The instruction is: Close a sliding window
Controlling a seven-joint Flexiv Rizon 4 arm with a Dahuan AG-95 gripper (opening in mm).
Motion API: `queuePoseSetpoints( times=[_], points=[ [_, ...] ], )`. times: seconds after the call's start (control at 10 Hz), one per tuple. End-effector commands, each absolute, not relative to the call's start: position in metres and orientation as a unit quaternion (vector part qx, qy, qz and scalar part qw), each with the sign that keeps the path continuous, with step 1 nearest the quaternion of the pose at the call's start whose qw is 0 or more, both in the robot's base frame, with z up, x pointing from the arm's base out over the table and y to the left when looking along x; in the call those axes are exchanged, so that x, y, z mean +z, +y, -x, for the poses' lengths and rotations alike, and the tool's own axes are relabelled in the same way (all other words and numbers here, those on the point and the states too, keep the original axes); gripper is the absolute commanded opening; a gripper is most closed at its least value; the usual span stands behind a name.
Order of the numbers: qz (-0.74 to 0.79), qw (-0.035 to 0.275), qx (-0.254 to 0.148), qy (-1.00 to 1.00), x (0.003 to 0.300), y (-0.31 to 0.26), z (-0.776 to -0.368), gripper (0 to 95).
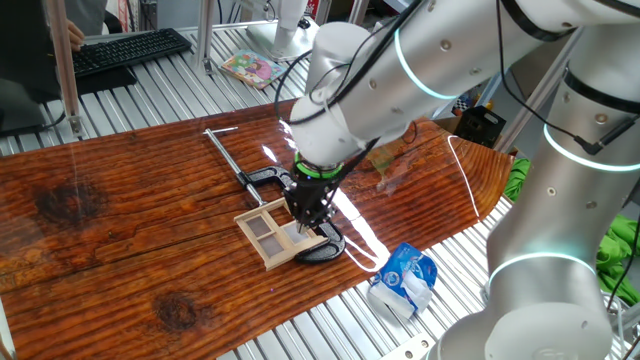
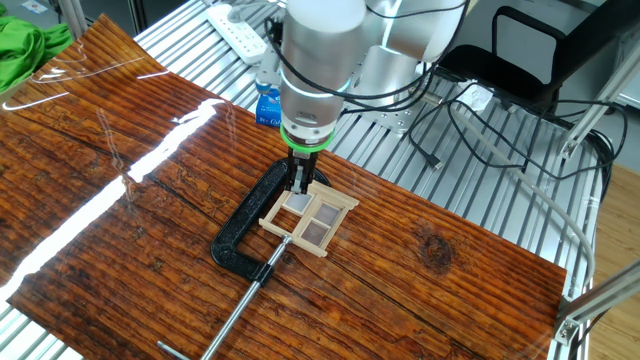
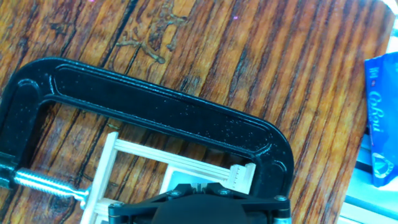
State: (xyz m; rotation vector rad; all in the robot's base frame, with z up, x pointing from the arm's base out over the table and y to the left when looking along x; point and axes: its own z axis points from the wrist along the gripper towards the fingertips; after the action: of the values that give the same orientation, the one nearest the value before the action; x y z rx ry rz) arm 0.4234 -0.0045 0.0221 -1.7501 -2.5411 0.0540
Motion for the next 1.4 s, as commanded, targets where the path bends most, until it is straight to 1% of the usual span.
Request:
queuePoseSetpoints(
  times=[0.1, 0.5, 0.7, 1.4],
  points=[
    [0.56, 0.035, 0.015, -0.828, 0.019, -0.0031, -0.4246, 0.0],
    [0.558, 0.035, 0.015, -0.829, 0.019, -0.0031, -0.4246, 0.0],
    [0.558, 0.044, 0.006, -0.829, 0.019, -0.0031, -0.4246, 0.0],
    [0.593, 0.048, 0.007, -0.804, 0.018, -0.0034, -0.426, 0.0]
  ],
)
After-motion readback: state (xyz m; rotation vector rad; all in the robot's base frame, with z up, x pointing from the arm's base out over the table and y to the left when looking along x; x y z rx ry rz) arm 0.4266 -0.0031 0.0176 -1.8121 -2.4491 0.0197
